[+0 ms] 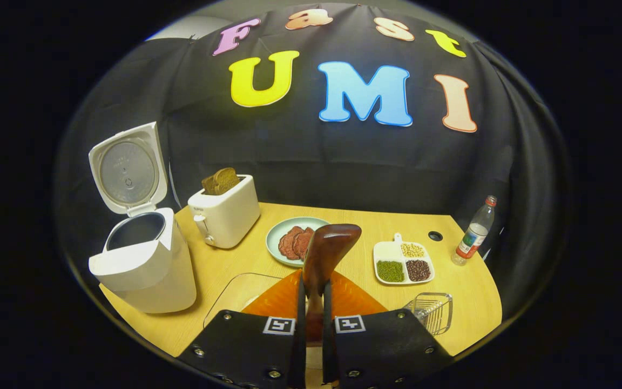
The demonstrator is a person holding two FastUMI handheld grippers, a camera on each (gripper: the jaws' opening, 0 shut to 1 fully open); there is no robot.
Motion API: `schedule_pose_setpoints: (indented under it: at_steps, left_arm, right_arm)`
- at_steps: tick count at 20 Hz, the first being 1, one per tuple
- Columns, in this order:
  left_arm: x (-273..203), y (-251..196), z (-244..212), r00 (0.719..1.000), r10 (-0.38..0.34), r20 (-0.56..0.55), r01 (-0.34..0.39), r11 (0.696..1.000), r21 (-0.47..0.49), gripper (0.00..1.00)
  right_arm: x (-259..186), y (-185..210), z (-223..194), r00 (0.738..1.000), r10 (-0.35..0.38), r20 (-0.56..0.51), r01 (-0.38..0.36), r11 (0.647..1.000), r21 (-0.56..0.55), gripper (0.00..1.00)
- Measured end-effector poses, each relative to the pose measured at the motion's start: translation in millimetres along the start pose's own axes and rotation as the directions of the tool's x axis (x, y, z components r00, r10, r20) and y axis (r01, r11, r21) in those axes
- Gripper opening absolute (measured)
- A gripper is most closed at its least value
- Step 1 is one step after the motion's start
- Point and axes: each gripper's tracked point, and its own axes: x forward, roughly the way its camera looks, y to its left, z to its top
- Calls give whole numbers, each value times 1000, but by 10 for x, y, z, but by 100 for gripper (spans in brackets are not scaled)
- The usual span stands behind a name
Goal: Close the left gripper, press the button to open the rice cooker; take a wooden spoon from the chopstick holder with the right hand, scoop a spoonful of rice and pour it into the rice cooker, then put the wooden spoon back into the chopstick holder.
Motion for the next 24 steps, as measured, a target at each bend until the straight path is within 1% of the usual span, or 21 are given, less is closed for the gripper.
schedule_pose_setpoints:
  at_steps: [3,5,7,9,12,15,17,19,20,21,22,23,24]
  left_arm:
    - [3,116,-51,1000,6,-8,-6,1000,9,100]
    - [18,183,-83,1000,6,-9,-6,1000,16,100]
    - [40,219,-105,1000,4,-10,-4,1000,20,99]
    - [61,263,-122,1000,0,-13,0,1000,18,100]
    - [81,289,-177,1000,-9,-18,9,1000,11,94]
    - [85,329,-183,1000,-17,-15,17,1000,12,93]
    - [84,354,-200,1000,-22,-15,22,1000,9,94]
    - [79,381,-179,1000,-26,-11,26,1000,7,94]
    - [83,378,-200,1000,-28,-10,28,1000,6,94]
    - [79,380,-198,999,-31,-10,31,1000,3,99]
    - [88,382,-203,999,-33,-11,33,999,1,100]
    - [99,370,-189,999,-36,-10,36,999,-1,99]
    - [96,360,-188,999,-40,-10,40,999,-2,94]
  right_arm:
    - [100,91,-198,999,-16,-32,16,1000,-20,13]
    - [145,150,-325,998,-30,-56,27,999,-45,13]
    - [172,257,-418,997,-29,-70,25,998,-58,12]
    - [182,381,-453,997,-25,-70,20,998,-67,13]
    - [186,589,-504,997,-15,-73,10,997,-76,13]
    - [154,857,-578,996,31,-85,-32,999,-16,12]
    - [129,924,-596,995,49,-90,-45,998,54,13]
    - [115,883,-593,994,58,-96,-44,988,151,13]
    - [100,848,-576,993,68,-96,-45,975,218,13]
    - [92,812,-585,992,85,-95,-53,953,298,13]
    - [86,765,-586,990,102,-93,-59,921,385,13]
    - [71,689,-603,989,115,-90,-60,881,470,13]
    - [64,600,-627,989,121,-88,-54,838,543,13]
